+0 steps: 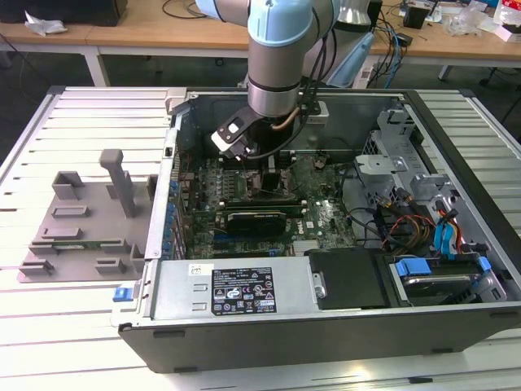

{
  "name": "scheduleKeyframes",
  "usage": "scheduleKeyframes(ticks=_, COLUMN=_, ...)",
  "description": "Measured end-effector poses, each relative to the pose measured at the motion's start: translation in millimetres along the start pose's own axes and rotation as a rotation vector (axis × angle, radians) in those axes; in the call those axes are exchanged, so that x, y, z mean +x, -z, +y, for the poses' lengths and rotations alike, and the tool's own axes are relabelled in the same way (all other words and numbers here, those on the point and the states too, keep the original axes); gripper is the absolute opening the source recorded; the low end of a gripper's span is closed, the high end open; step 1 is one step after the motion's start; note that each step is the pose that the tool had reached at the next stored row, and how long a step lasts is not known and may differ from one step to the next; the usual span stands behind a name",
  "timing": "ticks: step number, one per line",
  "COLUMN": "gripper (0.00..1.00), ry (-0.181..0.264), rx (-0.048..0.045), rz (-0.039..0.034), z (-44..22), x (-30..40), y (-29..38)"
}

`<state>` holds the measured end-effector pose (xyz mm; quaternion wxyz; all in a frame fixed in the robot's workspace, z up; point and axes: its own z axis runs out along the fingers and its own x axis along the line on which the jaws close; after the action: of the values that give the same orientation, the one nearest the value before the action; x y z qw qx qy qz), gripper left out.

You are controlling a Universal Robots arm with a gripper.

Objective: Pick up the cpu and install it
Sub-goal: 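Place the cpu into insertion slot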

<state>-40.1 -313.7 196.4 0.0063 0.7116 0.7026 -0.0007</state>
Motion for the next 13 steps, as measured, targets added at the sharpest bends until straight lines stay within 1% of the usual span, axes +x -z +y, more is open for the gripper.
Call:
scheduleKeyframes(ticks=2, gripper=0.55, ry=0.000, rx=0.0001, rz=-0.0001, z=0.2, x=0.0, y=-0.1)
scheduleKeyframes(ticks=6, gripper=0.55, ry=0.000, rx=0.0002, rz=-0.0032, z=0.3, x=0.3, y=-1.4)
scheduleKeyframes(ticks=11, gripper=0.55, ry=0.000, rx=-0.0003, rz=-0.0034, z=0.3, x=0.3, y=-1.7)
scheduleKeyframes(ticks=12, gripper=0.55, ry=0.000, rx=-0.0009, rz=-0.0018, z=0.4, x=0.6, y=-2.1)
scheduleKeyframes(ticks=13, gripper=0.62, ry=0.000, rx=-0.0005, rz=-0.0023, z=0.4, x=0.5, y=-2.0)
